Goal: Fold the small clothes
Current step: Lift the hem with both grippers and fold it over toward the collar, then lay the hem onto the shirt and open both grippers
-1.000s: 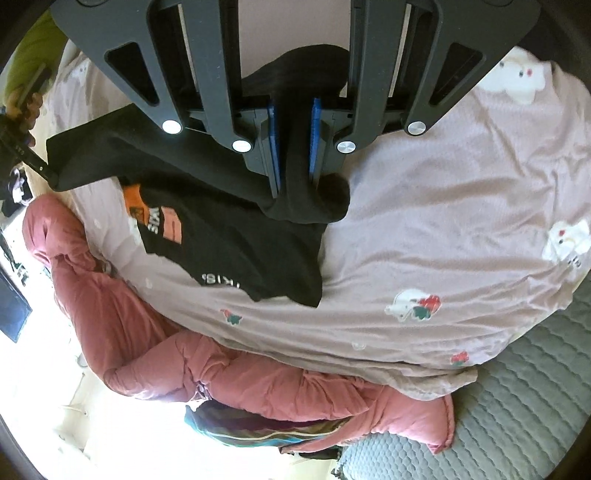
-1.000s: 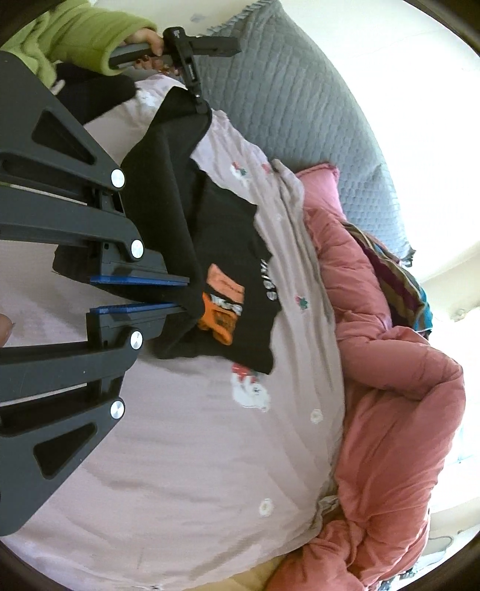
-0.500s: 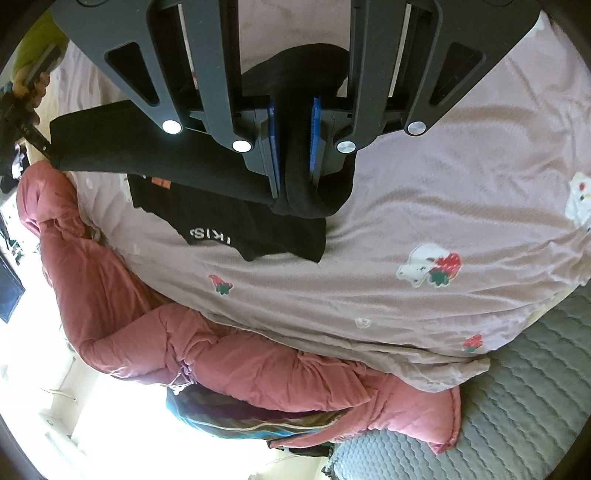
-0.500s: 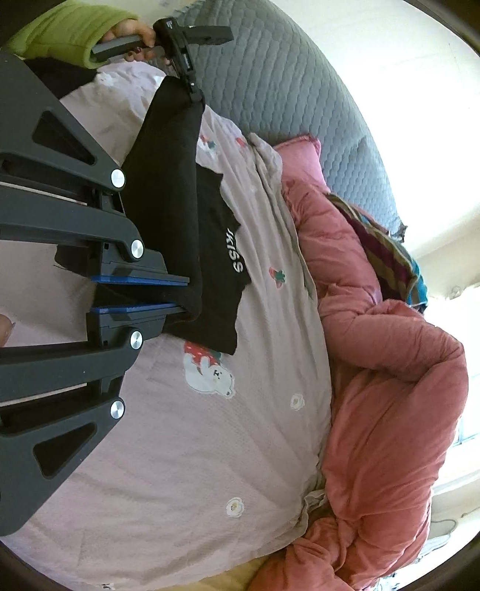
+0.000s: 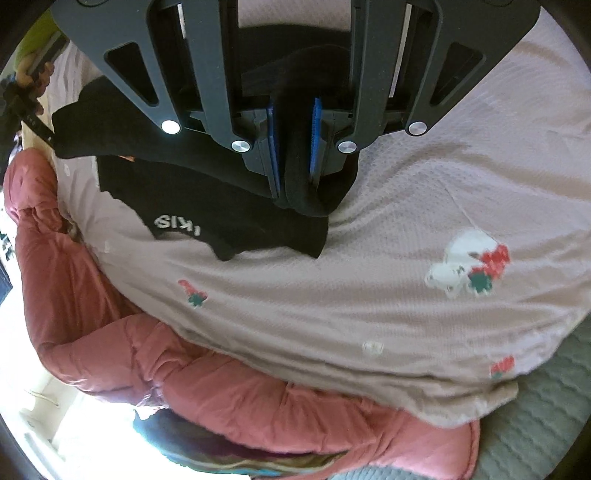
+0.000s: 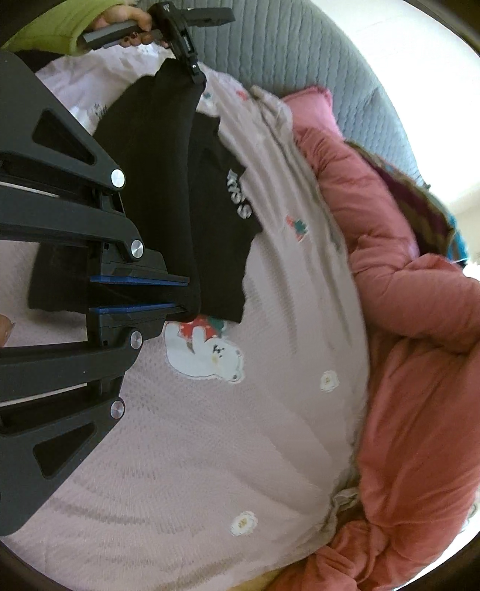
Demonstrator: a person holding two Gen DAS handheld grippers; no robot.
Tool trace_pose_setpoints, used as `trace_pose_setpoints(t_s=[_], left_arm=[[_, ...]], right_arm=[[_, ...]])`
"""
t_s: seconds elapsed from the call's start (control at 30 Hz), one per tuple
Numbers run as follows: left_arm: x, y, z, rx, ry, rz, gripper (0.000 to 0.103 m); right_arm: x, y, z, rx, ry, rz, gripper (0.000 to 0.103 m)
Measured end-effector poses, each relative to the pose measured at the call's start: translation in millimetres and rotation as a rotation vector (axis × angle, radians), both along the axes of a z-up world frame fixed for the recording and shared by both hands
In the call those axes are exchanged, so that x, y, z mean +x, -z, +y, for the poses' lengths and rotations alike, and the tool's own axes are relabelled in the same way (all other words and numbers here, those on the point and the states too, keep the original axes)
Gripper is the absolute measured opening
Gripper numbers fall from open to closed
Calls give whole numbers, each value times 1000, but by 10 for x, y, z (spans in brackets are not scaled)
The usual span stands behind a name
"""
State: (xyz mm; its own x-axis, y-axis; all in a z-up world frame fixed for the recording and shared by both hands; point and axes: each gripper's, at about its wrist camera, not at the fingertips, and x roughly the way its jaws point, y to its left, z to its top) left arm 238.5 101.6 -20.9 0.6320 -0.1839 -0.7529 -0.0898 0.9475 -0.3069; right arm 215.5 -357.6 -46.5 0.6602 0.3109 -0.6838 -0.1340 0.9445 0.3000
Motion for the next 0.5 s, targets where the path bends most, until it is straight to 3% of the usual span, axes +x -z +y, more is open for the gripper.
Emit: trace_pose_setpoints(t_s=[0.1,0.2,0.27,0.3,0.37,0.4,0.5], left_arm=[[51,176,56,-17,-16,24,9],[53,266,95,-26,-18,22,17],[19,273,151,-39,-29,8,31],[1,268,179,-49,-35,6,32],[-99,200,247,-85,-51,-27,38],[-146,151,262,-88,-55,-48,40],[-305,1,267,-46,-70,-108,44]], right_arm=[[85,114,14,-13,10,29,7],[129,184,31,-32,21,44,8],[141,211,41,-35,25,54,9],[145,212,45,-36,27,55,11],[128,178,38,-62,53,49,41],[92,138,23,-75,71,29,62],[-28,8,3,-87,74,-16,60]])
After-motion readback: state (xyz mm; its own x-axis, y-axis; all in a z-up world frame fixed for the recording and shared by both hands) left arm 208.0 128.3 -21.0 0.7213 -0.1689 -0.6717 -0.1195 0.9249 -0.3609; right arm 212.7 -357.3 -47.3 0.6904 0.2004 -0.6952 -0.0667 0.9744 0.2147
